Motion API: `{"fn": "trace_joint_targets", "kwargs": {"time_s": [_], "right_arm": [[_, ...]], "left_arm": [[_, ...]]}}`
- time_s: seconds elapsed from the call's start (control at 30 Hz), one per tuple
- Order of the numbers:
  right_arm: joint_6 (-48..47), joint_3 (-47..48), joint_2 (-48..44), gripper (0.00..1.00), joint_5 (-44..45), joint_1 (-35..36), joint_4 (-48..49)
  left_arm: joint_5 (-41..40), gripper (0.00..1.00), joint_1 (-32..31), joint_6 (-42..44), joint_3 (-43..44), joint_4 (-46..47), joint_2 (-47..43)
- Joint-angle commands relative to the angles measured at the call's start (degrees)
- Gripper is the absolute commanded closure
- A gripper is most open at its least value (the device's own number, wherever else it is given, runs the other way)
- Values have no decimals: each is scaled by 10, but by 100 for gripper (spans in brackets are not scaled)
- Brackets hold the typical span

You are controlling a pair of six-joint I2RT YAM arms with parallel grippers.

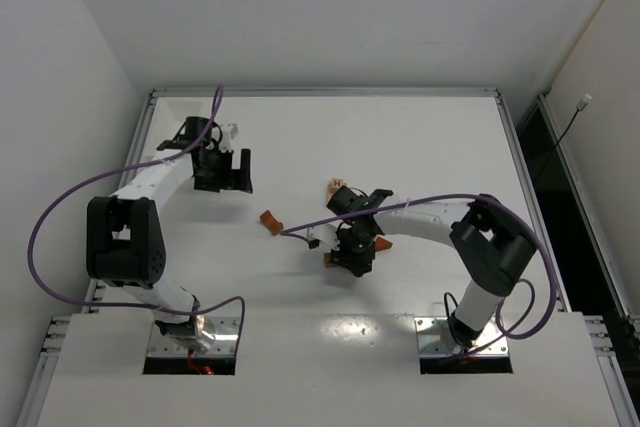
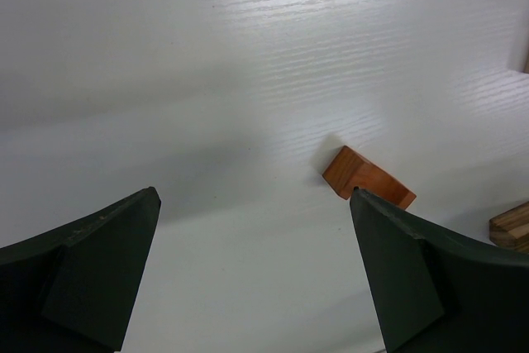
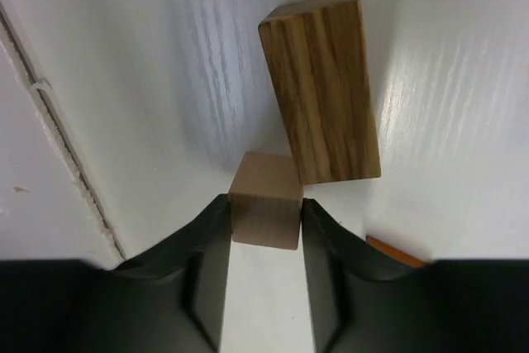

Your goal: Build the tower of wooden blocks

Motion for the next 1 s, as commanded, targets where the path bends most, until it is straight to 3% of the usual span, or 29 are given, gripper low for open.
{"fn": "trace_joint_targets", "kwargs": {"time_s": [0.0, 0.07, 0.1, 0.27, 0.5, 0.6, 0.73, 0.83, 0.97], "right_arm": [[14, 29, 7, 73, 3, 4, 19], [14, 29, 8, 94, 9, 4, 19], [20, 29, 8, 100, 9, 4, 19], [14, 57, -25, 100, 25, -2, -22], [-33, 176, -69, 100, 69, -7, -100], [39, 247, -14, 100, 76, -21, -136], [178, 294, 44, 100, 0, -70, -149], [301, 294, 50, 100, 53, -69, -131], [424, 331, 87, 100, 190, -64, -137]], "left_arm": [[8, 1, 9, 7, 16, 0, 0], [8, 1, 9, 7, 16, 0, 0], [8, 1, 9, 7, 16, 0, 6], [19, 1, 9, 7, 22, 0, 6], [19, 1, 9, 7, 22, 0, 6], [19, 1, 9, 7, 22, 0, 6], [19, 1, 9, 7, 28, 0, 0], [8, 1, 9, 1, 22, 0, -5], [-17, 1, 9, -10, 5, 0, -26]]}}
